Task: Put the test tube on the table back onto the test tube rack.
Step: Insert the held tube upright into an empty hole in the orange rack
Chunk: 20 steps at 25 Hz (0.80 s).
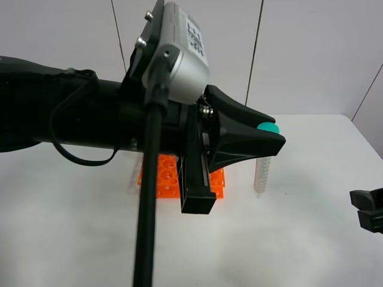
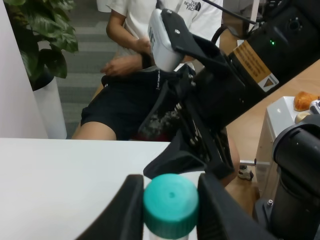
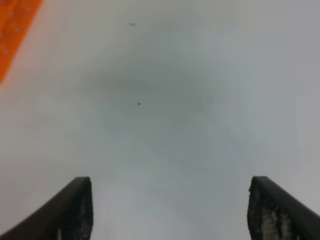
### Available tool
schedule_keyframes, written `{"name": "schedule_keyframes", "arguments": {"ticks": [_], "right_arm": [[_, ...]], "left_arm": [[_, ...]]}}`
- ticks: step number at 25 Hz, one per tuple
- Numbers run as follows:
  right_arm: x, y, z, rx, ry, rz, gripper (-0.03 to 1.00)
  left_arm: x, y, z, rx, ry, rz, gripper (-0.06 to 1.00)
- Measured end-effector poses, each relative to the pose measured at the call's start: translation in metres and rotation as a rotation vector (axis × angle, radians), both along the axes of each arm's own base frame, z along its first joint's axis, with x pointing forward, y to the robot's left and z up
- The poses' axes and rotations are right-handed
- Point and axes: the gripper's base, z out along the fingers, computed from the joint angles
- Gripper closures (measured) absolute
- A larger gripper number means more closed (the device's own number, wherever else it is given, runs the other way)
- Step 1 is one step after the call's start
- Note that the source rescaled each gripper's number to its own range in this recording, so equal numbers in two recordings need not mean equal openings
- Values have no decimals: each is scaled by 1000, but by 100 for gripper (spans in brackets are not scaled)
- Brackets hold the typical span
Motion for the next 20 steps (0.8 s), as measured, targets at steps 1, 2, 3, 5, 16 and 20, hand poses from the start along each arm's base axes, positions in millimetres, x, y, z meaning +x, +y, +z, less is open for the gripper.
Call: {"name": "schedule_keyframes", "arguments": {"ticks": [1, 2, 3, 5, 16, 20], "right_arm": [[0, -1, 1, 1, 4, -9, 24], [-1, -1, 2, 2, 8, -18, 24], [-1, -1, 3, 2, 12, -25, 24], [1, -1, 6, 2, 22, -35, 24], [65, 37, 12, -21, 148, -8, 24], [99, 37, 23, -11, 159, -69, 31]], "left_arm": [[0, 0, 0, -1, 6, 1, 94], [0, 0, 0, -2, 11, 2, 94], [0, 0, 0, -2, 13, 3, 94], [0, 0, 0, -3, 16, 3, 94], [0, 0, 0, -3, 16, 3, 94], [0, 0, 0, -3, 19, 4, 94]]}}
